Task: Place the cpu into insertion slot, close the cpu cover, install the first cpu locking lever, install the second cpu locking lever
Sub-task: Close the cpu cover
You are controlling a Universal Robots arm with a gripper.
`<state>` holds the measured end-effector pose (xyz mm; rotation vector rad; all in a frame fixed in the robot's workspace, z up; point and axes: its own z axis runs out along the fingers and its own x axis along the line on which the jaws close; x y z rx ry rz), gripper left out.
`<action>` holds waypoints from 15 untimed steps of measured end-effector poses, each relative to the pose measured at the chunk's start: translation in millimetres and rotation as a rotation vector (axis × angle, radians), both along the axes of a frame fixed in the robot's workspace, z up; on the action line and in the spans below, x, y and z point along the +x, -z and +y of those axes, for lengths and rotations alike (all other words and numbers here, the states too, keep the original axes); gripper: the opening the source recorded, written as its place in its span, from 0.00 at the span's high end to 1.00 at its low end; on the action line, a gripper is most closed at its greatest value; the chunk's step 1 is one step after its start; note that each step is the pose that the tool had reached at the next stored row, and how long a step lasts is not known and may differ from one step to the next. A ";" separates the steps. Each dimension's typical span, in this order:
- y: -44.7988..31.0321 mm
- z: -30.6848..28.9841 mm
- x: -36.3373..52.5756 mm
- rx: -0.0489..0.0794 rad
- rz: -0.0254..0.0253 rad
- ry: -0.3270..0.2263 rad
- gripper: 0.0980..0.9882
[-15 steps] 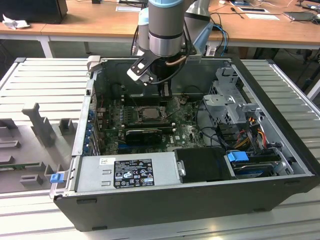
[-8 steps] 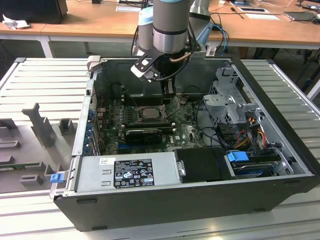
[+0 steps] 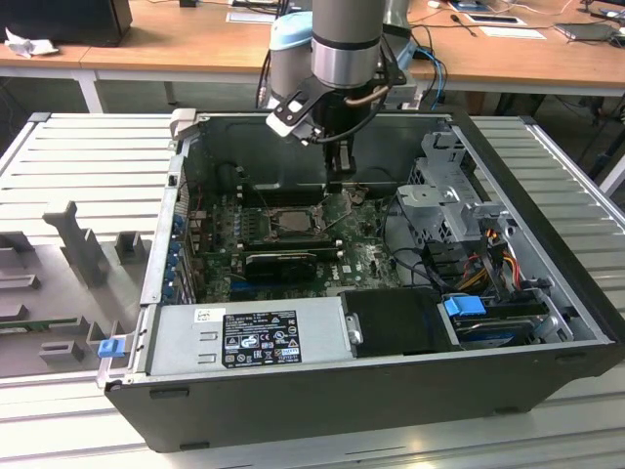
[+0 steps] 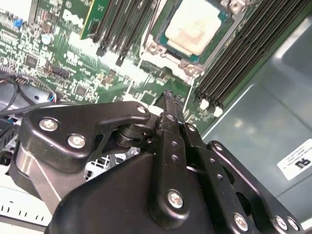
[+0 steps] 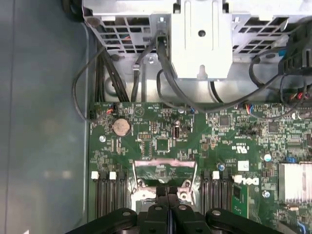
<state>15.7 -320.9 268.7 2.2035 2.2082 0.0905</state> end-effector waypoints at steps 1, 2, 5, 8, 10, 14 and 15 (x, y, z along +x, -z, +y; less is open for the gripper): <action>0.0 0.1 2.0 0.000 0.0000 0.000 0.99; 0.0 0.2 3.8 0.000 0.0000 0.000 0.99; 0.1 1.2 10.6 0.000 -0.0001 0.000 0.99; 0.1 1.2 16.3 0.000 -0.0001 0.000 0.99; 0.1 1.4 21.1 0.000 -0.0001 0.000 0.99; 0.1 2.0 25.2 0.000 -0.0002 0.000 0.99; 0.1 2.0 25.4 0.000 0.0000 0.000 0.99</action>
